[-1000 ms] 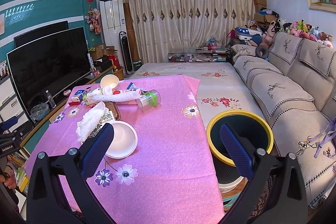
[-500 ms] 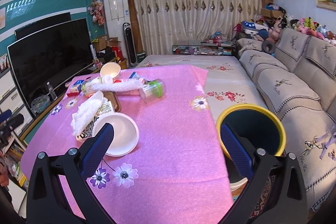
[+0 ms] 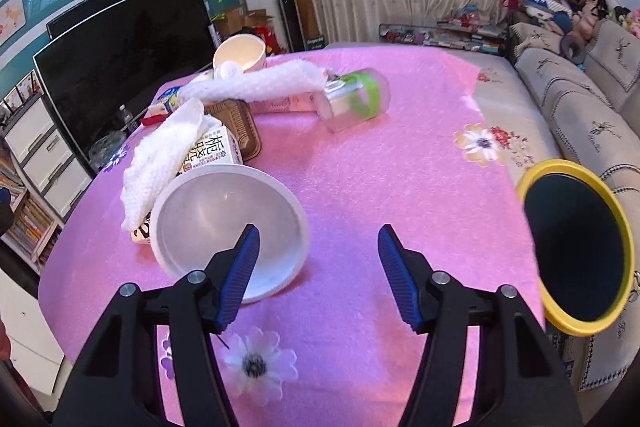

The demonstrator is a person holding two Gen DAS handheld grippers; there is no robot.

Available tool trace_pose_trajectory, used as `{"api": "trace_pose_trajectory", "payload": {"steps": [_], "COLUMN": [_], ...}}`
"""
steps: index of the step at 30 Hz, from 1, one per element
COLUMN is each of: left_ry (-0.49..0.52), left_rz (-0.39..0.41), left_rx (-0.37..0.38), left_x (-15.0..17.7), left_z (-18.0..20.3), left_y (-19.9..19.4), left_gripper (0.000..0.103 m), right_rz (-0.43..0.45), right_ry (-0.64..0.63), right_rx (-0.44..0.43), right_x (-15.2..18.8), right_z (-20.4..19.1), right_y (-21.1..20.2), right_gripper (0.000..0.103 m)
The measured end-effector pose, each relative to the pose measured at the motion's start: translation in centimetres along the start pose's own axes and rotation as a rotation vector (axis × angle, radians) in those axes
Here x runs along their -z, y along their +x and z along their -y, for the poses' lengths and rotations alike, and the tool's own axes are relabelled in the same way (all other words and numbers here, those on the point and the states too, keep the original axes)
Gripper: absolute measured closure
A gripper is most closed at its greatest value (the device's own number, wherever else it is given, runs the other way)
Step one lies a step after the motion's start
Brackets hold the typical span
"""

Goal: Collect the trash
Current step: 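Grasp the white paper bowl with the right gripper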

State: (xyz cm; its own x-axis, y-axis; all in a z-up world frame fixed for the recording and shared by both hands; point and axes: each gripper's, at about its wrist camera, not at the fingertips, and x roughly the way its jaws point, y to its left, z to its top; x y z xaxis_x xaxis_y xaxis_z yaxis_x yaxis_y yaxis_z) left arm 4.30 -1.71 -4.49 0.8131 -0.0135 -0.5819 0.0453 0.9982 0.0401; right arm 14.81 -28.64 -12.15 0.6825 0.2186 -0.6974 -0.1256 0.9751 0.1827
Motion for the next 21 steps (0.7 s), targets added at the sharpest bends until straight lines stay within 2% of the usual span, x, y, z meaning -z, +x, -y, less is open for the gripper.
{"api": "trace_pose_trajectory", "payload": {"steps": [6,8,10,11,16,21], "left_ry": [0.012,0.01,0.009,0.008,0.006,0.013], "left_rz": [-0.015,-0.025,-0.032,-0.034,-0.045,-0.053], "left_rx": [-0.003,0.0,0.001,0.002,0.003,0.009], "left_x": [0.1,0.1,0.2,0.2,0.3,0.4], "left_z": [0.4,0.4,0.4,0.3,0.3,0.5], "left_y": [1.3,1.8,2.2,2.3,3.0,3.3], "left_gripper": [0.004,0.004,0.004,0.004,0.004,0.004], "right_rz": [-0.03,-0.03,-0.032,-0.034,-0.021,0.04], "right_ry": [-0.014,-0.017,-0.015,-0.009,0.029,0.053], "right_rx": [-0.004,-0.006,-0.006,-0.013,-0.064,-0.046], "right_x": [-0.8,-1.0,-1.1,-1.0,-0.7,-0.7], "right_z": [-0.9,-1.0,-1.0,-0.9,-0.1,0.8], "right_y": [2.3,2.5,2.8,2.8,1.8,-1.1], "right_gripper": [0.055,0.065,0.085,0.089,0.091,0.098]}}
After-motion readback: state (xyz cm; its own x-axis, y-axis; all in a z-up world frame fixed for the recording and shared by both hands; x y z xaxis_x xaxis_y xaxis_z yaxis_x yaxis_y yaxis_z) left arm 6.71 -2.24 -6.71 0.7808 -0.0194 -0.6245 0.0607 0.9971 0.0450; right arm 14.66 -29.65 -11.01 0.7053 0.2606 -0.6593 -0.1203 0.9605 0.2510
